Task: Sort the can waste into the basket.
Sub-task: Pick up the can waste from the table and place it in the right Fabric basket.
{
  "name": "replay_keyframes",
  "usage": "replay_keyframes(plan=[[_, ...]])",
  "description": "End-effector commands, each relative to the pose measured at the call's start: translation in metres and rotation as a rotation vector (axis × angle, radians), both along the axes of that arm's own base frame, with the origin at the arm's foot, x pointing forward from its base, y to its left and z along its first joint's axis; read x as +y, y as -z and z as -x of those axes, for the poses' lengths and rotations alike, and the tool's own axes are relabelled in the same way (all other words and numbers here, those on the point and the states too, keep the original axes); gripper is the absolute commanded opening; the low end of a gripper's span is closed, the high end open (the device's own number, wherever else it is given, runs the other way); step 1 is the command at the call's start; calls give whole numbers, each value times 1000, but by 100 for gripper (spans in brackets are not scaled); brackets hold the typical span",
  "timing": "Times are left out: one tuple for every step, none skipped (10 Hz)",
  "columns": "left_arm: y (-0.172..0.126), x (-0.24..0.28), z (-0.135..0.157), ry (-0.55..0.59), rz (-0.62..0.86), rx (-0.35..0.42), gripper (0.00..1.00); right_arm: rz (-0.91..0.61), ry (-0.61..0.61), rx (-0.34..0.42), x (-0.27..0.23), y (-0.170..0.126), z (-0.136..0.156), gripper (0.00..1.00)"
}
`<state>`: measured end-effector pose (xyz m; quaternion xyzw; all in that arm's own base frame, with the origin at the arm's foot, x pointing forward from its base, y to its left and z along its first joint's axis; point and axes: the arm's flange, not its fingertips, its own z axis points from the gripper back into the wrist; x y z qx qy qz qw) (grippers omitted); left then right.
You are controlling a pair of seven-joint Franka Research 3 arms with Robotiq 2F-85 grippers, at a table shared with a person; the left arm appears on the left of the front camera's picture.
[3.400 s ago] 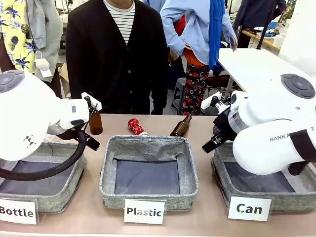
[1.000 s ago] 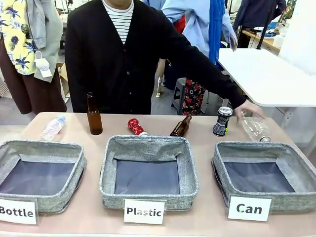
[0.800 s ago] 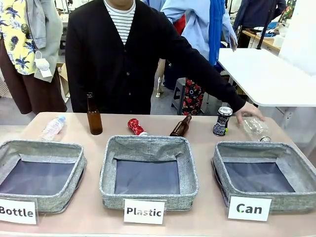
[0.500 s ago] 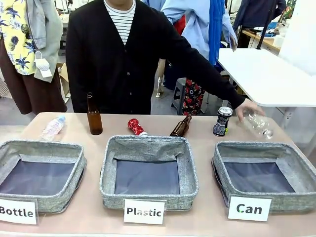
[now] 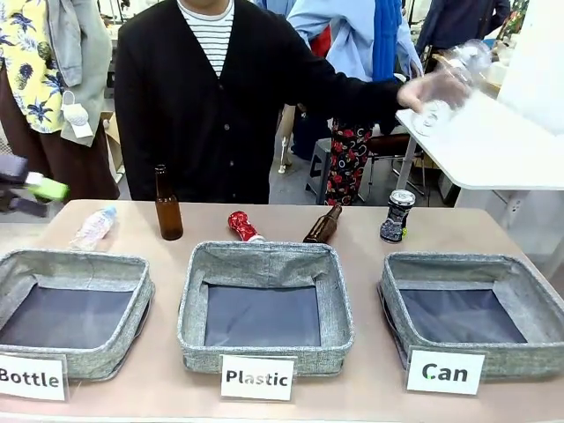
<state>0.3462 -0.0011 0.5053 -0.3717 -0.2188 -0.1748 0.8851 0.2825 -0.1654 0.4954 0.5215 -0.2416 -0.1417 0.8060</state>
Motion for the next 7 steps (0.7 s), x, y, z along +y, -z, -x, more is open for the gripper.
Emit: replay_keyframes(plan=[[13,-33,-13,-13,-115,47,100,-5,-5,-38,-1,-1,-3,100],[0,0,0,0,0,0,100,-5,-5,-38,-1,-1,-3,100],[0,0,0,0,0,0,100,-5,-5,-38,-1,-1,-3,100],[0,0,0,0,0,0,100,-5,-5,-38,-1,-1,-3,100],[1,-28,-7,1,-42,5,100,-5,-5,-38,-1,-1,-3,100],[1,-40,-23,-161,24,33,100,-5,-5,-38,-1,-1,-3,100],[2,-64,-43,-267,33,10,100,-5,-5,-38,-1,-1,-3,100]])
